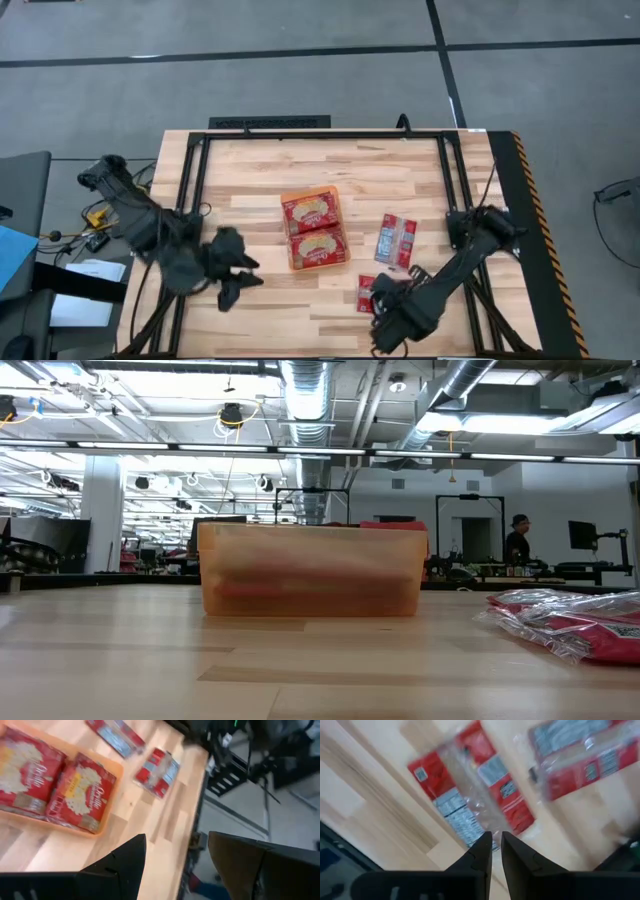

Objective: Sort popcorn bags into baskets
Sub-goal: Put the red popcorn bag into the orange bin

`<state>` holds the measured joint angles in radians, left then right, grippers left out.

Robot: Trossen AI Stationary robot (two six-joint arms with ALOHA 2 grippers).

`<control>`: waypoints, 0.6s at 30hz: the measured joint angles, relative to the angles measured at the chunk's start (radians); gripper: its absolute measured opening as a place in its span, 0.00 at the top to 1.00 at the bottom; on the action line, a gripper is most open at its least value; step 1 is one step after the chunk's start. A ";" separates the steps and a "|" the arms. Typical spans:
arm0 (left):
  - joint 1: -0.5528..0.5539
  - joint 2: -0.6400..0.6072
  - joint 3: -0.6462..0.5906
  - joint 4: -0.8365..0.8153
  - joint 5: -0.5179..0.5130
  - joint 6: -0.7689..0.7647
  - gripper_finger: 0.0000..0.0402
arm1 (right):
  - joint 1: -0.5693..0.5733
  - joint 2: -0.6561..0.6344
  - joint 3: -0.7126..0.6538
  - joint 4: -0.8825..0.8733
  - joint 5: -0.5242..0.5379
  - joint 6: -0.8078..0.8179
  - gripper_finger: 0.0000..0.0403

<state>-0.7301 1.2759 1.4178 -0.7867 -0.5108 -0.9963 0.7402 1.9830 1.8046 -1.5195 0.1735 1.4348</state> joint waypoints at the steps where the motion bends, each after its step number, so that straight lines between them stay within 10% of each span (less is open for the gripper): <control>1: -0.028 0.015 0.000 0.003 -0.054 -0.016 0.49 | -0.001 0.020 -0.007 0.006 -0.014 0.000 0.84; 7: -0.135 0.099 0.000 0.117 -0.182 -0.042 0.49 | -0.045 0.094 -0.089 0.092 -0.034 -0.038 0.84; 18: -0.206 0.064 0.001 0.567 -0.034 0.123 0.49 | -0.090 0.120 -0.224 0.460 -0.126 -0.055 0.84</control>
<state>-0.9359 1.3395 1.4187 -0.2197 -0.5448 -0.8735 0.6501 2.1030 1.5806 -1.0595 0.0480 1.3799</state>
